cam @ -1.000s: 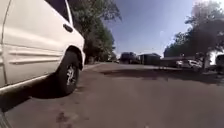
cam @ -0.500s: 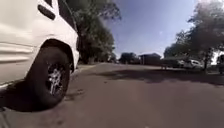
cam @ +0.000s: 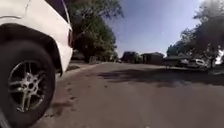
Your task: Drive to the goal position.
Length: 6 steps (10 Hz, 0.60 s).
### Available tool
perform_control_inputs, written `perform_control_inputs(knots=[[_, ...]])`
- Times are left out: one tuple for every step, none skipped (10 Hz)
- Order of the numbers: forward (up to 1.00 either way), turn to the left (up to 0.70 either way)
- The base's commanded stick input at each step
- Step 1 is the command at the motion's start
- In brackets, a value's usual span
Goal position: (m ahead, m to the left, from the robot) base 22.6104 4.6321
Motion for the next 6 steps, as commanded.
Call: perform_control_inputs(knots=[[1.00,0.00],[1.00,0.00],[1.00,0.00],[1.00,0.00],[1.00,0.00],[1.00,0.00]])
